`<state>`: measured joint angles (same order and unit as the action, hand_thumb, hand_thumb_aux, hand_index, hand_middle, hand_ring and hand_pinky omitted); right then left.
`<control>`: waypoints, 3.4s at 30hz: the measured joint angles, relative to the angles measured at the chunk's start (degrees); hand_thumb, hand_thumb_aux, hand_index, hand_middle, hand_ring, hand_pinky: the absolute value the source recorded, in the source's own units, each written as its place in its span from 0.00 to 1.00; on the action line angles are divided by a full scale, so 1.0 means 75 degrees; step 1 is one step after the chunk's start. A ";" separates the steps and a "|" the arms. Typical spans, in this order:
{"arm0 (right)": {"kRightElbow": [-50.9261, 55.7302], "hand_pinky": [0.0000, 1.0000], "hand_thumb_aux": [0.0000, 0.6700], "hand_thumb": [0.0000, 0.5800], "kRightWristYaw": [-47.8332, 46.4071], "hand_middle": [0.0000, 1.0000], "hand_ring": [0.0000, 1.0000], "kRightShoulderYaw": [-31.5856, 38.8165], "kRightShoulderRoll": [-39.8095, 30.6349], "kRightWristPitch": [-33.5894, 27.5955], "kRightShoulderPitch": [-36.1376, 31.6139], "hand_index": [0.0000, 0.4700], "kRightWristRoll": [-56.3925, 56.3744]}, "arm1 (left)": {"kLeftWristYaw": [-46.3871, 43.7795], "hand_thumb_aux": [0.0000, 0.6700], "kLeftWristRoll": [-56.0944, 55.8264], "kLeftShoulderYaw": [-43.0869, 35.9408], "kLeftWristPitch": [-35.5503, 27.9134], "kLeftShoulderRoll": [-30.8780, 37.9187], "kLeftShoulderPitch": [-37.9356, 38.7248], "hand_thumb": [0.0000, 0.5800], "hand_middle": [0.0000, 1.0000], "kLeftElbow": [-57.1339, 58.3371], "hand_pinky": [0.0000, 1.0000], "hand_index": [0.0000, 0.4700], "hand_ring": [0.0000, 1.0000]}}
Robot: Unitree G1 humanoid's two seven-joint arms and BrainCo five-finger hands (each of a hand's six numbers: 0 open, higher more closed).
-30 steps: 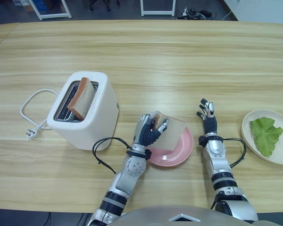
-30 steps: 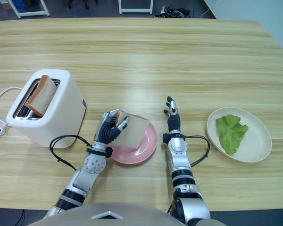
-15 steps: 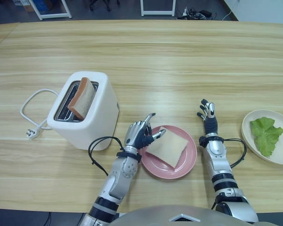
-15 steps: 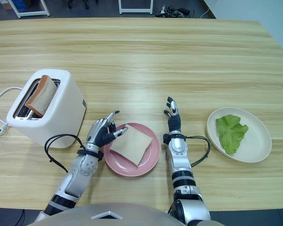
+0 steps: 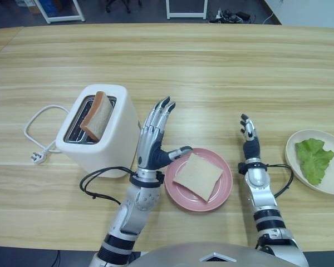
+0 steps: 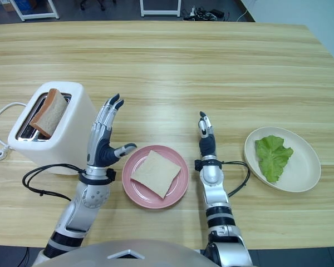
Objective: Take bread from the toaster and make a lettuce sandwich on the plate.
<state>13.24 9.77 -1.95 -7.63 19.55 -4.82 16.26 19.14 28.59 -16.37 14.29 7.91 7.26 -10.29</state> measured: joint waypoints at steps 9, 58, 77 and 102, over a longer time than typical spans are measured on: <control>-0.1297 0.00 0.00 0.00 0.2027 0.00 0.00 -0.1383 -0.3996 -0.1585 0.0657 0.00 0.5698 | -0.0710 0.00 -0.1858 0.0322 0.0697 -0.0589 0.0139 0.00 0.00 0.1982 0.00 0.00 0.00; -0.2229 0.00 1.00 1.00 0.1123 0.00 0.00 0.3339 -0.3208 -0.1586 -0.0524 1.00 0.6101 | -0.0273 0.00 -0.1137 0.0465 0.1210 -0.1049 -0.0221 0.00 0.00 0.3124 0.00 0.00 0.00; -0.3195 0.00 1.00 1.00 0.0704 0.00 0.00 0.3805 -0.3348 -0.1193 0.1462 1.00 0.6362 | -0.0204 0.00 -0.1097 0.0479 0.1262 -0.1013 -0.0199 0.00 0.00 0.3304 0.00 0.00 0.00; -0.4238 0.00 0.00 0.00 -0.0326 0.00 0.00 0.2314 -0.3083 -0.0273 0.1881 0.00 0.2913 | 0.0445 0.00 0.0351 0.0365 0.1788 -0.0593 -0.0082 0.00 0.00 0.2177 0.00 0.00 0.00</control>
<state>-18.55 7.32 15.41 -30.76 17.50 9.29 38.10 22.48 31.22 -13.64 27.70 3.46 6.65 6.03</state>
